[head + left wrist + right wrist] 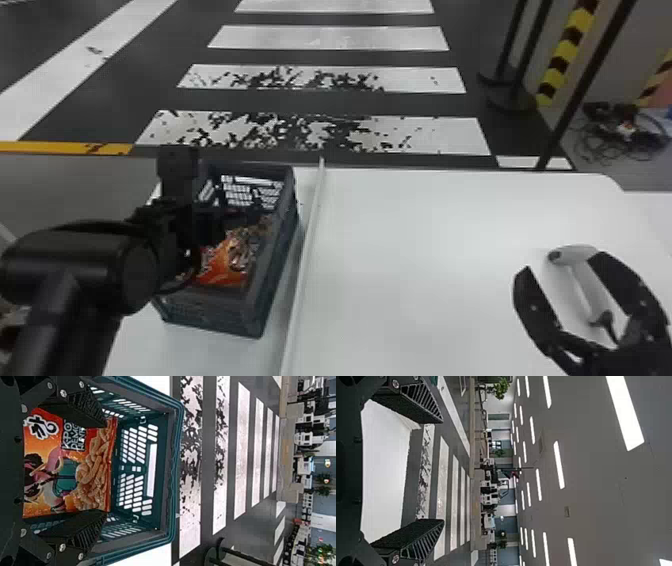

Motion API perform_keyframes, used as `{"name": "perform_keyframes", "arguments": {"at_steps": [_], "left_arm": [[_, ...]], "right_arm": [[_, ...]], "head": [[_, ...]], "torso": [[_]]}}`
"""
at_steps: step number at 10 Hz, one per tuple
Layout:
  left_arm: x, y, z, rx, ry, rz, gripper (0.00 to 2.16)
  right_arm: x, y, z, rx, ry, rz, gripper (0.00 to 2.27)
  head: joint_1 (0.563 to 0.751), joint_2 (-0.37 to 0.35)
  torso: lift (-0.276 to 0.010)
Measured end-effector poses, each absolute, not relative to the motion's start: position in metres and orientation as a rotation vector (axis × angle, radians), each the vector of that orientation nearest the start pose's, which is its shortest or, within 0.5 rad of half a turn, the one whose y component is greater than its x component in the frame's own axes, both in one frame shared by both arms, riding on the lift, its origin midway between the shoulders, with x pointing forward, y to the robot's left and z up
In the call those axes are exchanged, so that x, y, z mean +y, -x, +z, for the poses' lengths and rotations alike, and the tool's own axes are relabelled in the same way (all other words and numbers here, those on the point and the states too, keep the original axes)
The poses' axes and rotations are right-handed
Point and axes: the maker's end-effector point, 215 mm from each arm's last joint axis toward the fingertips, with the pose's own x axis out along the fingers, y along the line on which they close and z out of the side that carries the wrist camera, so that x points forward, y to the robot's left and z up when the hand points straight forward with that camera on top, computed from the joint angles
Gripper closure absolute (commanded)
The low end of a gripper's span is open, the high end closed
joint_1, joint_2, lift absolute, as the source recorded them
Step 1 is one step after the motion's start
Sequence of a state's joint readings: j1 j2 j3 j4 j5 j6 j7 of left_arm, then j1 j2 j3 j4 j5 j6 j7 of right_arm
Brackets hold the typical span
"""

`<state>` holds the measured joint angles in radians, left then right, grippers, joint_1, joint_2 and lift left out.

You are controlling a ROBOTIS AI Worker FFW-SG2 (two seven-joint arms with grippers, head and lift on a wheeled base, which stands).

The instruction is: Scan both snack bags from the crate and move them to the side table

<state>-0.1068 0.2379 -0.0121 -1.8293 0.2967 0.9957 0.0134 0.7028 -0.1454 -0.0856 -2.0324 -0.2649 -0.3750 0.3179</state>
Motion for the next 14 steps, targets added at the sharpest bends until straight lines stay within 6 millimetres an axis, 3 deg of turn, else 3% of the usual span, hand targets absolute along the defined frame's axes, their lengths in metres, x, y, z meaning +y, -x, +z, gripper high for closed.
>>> {"name": "perform_keyframes", "arguments": {"at_steps": [5,7,14], "left_arm": [[0.270,-0.566,-0.451,0.736,-0.022,-0.052,0.27],[0.268,-0.567,-0.468,0.778,-0.025,-0.049,0.27],[0.260,-0.556,-0.502,0.892,-0.031,-0.055,0.30]], "right_arm": [[-0.230,-0.373,-0.307,-0.154,-0.064,0.283,0.11],[-0.230,-0.374,-0.306,-0.161,-0.063,0.285,0.11],[-0.220,-0.365,-0.296,-0.203,-0.073,0.300,0.11]], "head": [[0.695,0.047],[0.695,0.046],[0.695,0.048]], "torso": [[-0.095],[-0.095],[-0.095]]}}
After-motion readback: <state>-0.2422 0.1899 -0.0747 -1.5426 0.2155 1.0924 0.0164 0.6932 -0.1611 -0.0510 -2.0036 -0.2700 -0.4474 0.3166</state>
